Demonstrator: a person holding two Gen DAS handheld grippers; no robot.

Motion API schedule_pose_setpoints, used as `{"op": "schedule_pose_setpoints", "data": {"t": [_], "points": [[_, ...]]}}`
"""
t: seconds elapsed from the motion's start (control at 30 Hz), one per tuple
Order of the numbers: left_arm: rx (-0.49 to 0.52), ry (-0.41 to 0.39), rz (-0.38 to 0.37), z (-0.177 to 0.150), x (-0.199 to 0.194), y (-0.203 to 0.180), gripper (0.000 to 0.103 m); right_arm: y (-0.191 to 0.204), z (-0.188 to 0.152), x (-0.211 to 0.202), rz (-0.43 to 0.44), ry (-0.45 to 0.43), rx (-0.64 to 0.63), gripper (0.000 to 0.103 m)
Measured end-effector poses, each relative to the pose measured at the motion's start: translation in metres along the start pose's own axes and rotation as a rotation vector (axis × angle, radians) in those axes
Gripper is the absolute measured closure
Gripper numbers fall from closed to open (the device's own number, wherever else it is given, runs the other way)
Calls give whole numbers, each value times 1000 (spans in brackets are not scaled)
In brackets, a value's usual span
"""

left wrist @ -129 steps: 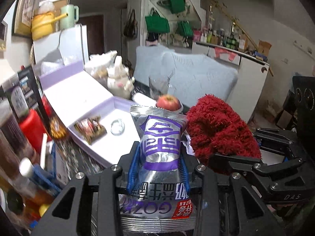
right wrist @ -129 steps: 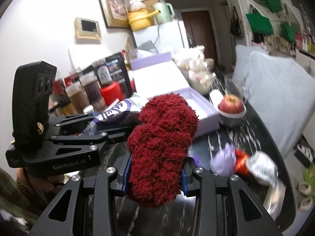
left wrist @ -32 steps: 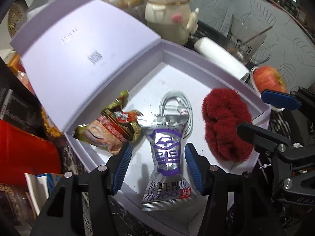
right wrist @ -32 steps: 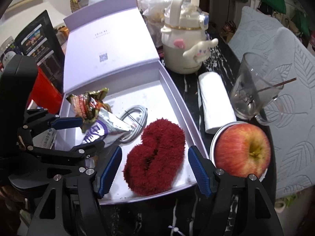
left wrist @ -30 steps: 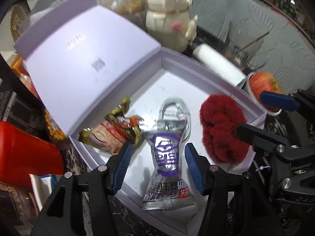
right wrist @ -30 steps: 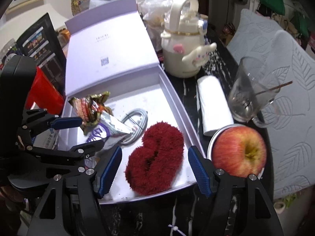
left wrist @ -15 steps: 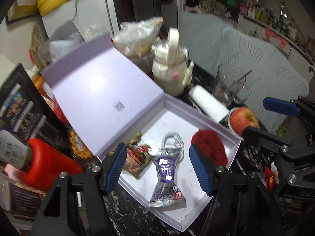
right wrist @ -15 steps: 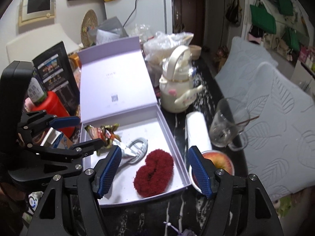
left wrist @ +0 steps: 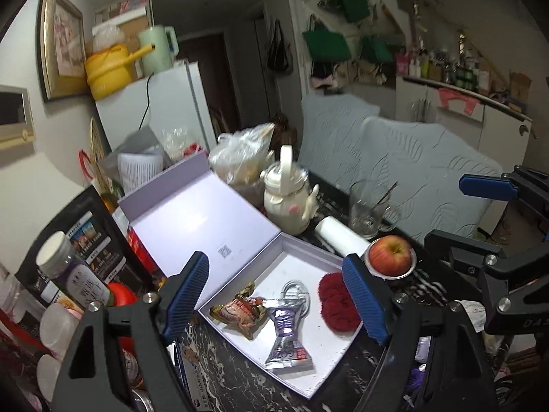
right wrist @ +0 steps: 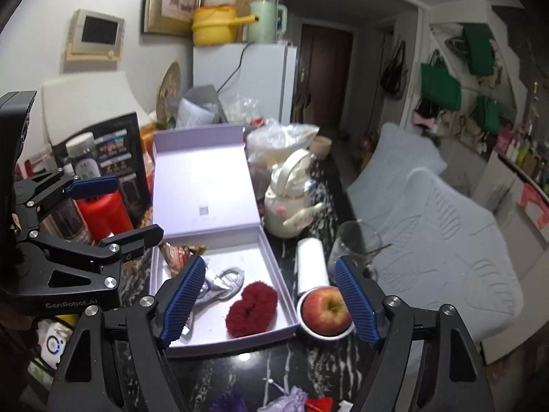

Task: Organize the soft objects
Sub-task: 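Move both open grippers back over the purple pouch and clear bag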

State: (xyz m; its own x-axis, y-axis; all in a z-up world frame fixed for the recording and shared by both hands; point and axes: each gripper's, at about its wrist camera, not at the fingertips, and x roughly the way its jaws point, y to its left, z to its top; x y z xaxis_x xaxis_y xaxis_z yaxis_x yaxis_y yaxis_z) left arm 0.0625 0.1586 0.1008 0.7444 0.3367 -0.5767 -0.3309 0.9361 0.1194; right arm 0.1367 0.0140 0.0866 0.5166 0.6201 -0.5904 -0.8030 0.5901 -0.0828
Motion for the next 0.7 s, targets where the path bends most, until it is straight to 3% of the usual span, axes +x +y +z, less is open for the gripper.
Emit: {"op": "schedule_pose_setpoints", "data": {"t": [0.33, 0.7], "points": [[5, -71, -71, -7, -46, -17, 22, -5, -17, -59, -16, -73, 50, 23], [43, -84, -118, -34, -69, -46, 21, -8, -55, -89, -20, -79, 80, 23]]}}
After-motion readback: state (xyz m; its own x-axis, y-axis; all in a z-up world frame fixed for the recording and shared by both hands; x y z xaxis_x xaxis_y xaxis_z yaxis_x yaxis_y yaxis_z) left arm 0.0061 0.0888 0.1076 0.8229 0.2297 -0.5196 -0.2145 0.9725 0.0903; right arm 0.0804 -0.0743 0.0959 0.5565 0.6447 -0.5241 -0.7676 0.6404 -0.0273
